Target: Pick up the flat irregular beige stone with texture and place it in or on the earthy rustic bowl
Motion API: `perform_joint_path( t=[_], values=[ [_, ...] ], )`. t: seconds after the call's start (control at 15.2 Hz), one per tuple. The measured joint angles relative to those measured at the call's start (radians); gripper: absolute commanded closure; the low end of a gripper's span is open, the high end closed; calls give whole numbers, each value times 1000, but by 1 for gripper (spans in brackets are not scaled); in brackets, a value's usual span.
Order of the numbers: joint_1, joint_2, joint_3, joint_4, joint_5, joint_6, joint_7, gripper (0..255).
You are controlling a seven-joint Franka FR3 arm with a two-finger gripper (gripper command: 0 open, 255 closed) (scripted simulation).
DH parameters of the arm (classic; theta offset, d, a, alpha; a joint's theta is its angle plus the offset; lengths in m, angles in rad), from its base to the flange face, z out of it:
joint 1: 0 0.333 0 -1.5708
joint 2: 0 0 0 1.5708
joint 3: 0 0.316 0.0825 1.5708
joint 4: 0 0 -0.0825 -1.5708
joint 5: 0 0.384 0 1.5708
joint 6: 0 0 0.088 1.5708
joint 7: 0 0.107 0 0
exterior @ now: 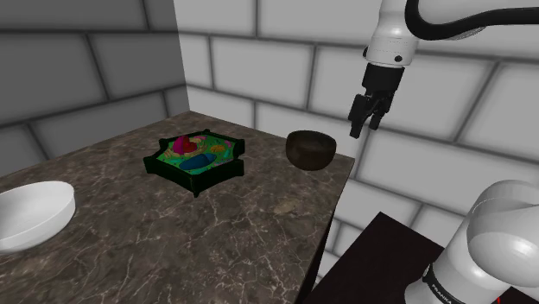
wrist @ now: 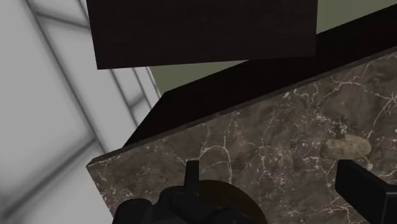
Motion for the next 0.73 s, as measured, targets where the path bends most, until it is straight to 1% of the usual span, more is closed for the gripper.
perform_joint_path(
  t=[0.13,0.33,0.73],
  values=[
    [6,14,5,2,1,9,-4,0],
    [40,80,41,-8,13,67,-16,0],
    [106,257,113,19,19,178,-58,0]
  ],
)
